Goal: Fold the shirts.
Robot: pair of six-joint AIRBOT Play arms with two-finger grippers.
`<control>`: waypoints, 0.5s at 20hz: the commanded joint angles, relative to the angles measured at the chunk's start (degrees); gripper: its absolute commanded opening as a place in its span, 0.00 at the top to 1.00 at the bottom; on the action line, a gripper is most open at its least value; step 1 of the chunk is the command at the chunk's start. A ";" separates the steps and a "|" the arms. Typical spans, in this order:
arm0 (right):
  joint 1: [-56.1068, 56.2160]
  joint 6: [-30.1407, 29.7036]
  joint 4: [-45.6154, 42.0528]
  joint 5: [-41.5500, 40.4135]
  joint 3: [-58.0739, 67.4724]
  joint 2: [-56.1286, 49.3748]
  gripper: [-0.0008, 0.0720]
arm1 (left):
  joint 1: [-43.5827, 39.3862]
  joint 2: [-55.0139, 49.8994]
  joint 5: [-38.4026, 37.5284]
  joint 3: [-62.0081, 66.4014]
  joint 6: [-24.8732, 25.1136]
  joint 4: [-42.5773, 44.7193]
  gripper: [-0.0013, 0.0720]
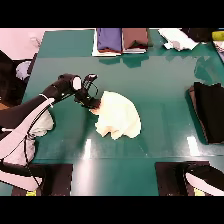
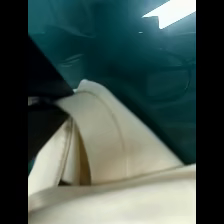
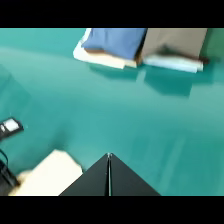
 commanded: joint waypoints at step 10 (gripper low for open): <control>0.02 5.16 6.78 4.28 -37.20 -3.58 0.60 | 0.07 4.09 -1.25 1.88 0.13 7.74 0.94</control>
